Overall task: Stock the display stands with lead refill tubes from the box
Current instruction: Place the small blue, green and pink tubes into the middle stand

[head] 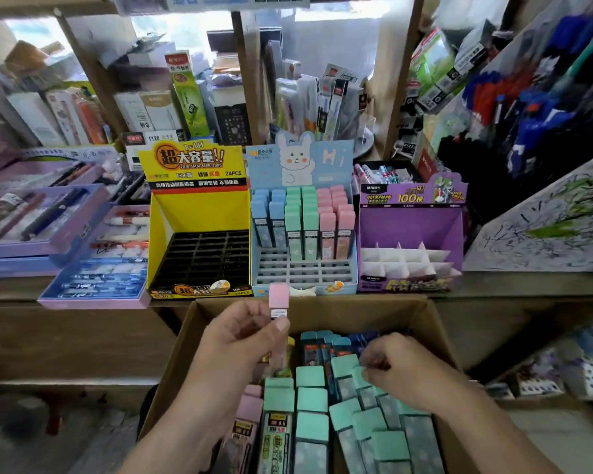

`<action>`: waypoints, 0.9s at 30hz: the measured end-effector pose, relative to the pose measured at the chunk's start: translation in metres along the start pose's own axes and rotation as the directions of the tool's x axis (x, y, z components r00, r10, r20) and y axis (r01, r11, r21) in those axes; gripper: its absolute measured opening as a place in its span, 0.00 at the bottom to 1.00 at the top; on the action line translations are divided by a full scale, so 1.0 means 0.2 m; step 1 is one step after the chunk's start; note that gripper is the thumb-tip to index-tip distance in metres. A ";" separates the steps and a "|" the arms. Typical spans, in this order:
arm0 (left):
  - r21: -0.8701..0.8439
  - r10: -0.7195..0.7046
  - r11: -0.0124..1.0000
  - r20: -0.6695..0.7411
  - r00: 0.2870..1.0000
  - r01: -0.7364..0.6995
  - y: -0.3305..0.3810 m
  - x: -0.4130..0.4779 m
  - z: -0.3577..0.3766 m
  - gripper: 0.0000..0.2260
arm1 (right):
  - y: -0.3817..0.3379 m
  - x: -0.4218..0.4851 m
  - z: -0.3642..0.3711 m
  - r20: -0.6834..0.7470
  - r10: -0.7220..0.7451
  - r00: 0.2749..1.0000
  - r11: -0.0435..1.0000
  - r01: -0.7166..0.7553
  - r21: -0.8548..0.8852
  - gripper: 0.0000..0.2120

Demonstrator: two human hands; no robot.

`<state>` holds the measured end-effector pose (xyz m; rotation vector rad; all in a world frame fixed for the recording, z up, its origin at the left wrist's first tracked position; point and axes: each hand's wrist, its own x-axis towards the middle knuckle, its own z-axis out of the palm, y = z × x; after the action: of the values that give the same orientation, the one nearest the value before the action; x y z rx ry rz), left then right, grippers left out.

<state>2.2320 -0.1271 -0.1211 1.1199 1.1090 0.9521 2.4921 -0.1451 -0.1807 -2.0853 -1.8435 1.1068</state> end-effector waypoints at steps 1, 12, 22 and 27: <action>0.049 0.033 0.998 0.007 0.999 -0.033 0.01 0.02 0.00 0.13 | 0.01 0.00 0.00 -0.001 0.000 1.000 1.000 0.000 0.002 0.03; 0.203 0.267 0.946 -0.057 0.962 -0.251 0.19 0.26 0.13 0.01 | 0.02 -0.01 -0.01 0.030 -0.003 1.000 0.999 0.002 0.038 0.04; 0.307 0.361 0.898 -0.106 0.926 -0.315 0.23 0.45 0.28 0.03 | 0.02 -0.03 -0.02 0.055 -0.002 0.998 0.998 -0.002 0.071 0.06; 0.382 0.392 0.863 -0.092 0.915 -0.331 0.19 0.50 0.33 0.03 | 0.02 -0.03 -0.02 0.051 -0.013 0.999 0.997 0.009 0.073 0.08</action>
<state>2.3147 -0.0363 -0.0973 1.6159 1.2677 1.1839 2.4980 -0.1497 -0.1766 -2.0230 -1.8064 1.2165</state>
